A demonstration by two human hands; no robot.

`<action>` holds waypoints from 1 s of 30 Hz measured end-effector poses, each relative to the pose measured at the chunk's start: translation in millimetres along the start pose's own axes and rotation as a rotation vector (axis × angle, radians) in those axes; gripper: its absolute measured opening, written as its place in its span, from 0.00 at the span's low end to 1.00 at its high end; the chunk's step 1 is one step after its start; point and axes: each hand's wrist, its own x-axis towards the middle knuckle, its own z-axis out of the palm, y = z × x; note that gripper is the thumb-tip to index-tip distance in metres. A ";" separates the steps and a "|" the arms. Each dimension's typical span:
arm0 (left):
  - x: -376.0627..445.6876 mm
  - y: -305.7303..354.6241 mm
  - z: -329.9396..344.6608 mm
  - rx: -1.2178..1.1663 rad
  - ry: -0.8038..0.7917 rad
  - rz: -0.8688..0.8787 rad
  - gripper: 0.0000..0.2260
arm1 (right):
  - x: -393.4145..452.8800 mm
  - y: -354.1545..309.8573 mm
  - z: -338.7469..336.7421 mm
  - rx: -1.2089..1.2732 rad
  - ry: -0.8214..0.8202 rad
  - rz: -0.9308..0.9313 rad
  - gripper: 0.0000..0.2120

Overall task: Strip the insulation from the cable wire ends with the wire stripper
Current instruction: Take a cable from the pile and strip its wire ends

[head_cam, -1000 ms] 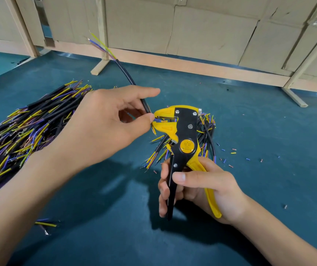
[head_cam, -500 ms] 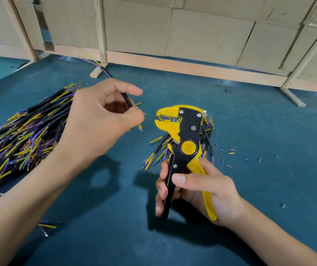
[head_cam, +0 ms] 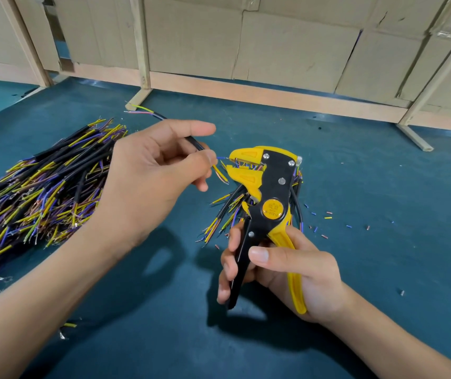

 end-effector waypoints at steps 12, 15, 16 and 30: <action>-4.5 0.6 3.1 0.052 -0.074 0.051 0.12 | 0.5 0.2 -0.1 0.004 0.024 0.009 0.11; -4.2 0.5 2.4 0.053 -0.081 0.048 0.12 | 0.1 0.2 0.2 0.009 0.022 0.011 0.11; -4.1 0.6 2.0 0.053 -0.085 0.047 0.12 | -0.1 0.1 0.3 0.009 0.022 0.011 0.12; -1.6 3.5 0.0 -0.062 -0.138 0.013 0.14 | -0.3 -0.4 1.5 0.008 -0.011 0.003 0.19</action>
